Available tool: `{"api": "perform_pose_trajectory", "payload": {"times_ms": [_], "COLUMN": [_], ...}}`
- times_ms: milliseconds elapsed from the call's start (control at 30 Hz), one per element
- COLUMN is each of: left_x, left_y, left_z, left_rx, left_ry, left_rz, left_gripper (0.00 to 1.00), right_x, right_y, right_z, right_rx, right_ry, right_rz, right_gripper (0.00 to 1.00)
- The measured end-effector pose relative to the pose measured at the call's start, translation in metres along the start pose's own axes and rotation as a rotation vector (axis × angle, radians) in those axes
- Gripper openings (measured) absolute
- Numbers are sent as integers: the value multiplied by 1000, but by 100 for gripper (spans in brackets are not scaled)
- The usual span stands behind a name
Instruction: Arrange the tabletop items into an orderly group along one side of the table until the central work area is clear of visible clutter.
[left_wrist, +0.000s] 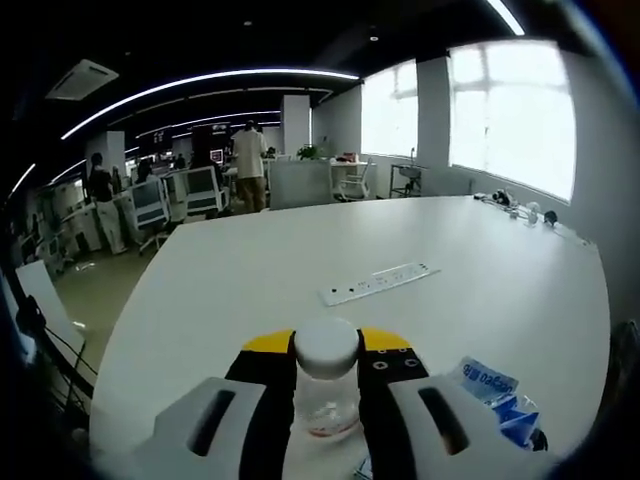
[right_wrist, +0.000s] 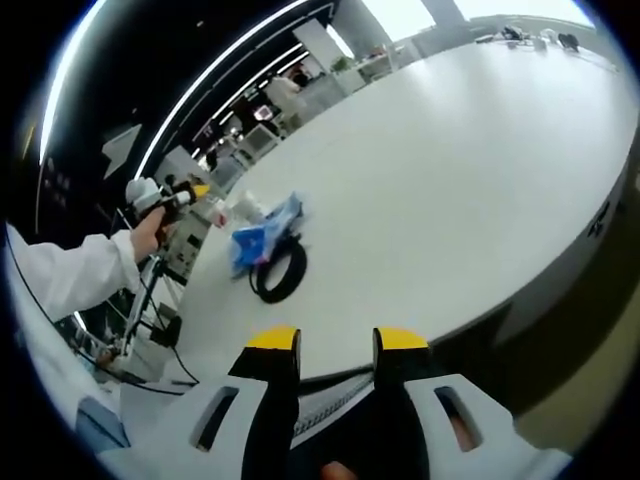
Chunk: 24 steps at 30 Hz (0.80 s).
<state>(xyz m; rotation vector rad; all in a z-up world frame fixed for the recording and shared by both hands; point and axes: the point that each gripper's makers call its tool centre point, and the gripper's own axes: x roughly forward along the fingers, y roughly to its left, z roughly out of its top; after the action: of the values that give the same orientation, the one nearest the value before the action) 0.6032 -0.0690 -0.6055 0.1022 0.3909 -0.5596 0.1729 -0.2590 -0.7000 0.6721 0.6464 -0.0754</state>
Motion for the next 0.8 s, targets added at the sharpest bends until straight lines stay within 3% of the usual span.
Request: {"api": "perform_pose_trajectory", "payload": {"times_ms": [233, 267, 333, 400, 467, 800], "left_x": [0, 0, -1, -3, -4, -34], "left_y": [0, 1, 0, 3, 3, -17], "left_z": [0, 0, 6, 9, 15, 19], "left_rx": [29, 36, 31, 9, 8, 6], "left_ry": [9, 6, -22, -13, -40, -44], "left_rz": [10, 13, 10, 38, 36, -60], "left_gripper": [23, 27, 44, 71, 85, 88], "right_x": [-1, -1, -1, -1, -2, -4], "right_y": [2, 2, 2, 2, 2, 18], "right_z": [2, 2, 2, 2, 1, 14], "right_rx": [-4, -5, -5, -5, -4, -34], "right_ry": [-5, -7, -10, -10, -9, -44], "right_rz": [3, 3, 4, 6, 8, 50], "right_gripper": [27, 27, 27, 27, 27, 29]}}
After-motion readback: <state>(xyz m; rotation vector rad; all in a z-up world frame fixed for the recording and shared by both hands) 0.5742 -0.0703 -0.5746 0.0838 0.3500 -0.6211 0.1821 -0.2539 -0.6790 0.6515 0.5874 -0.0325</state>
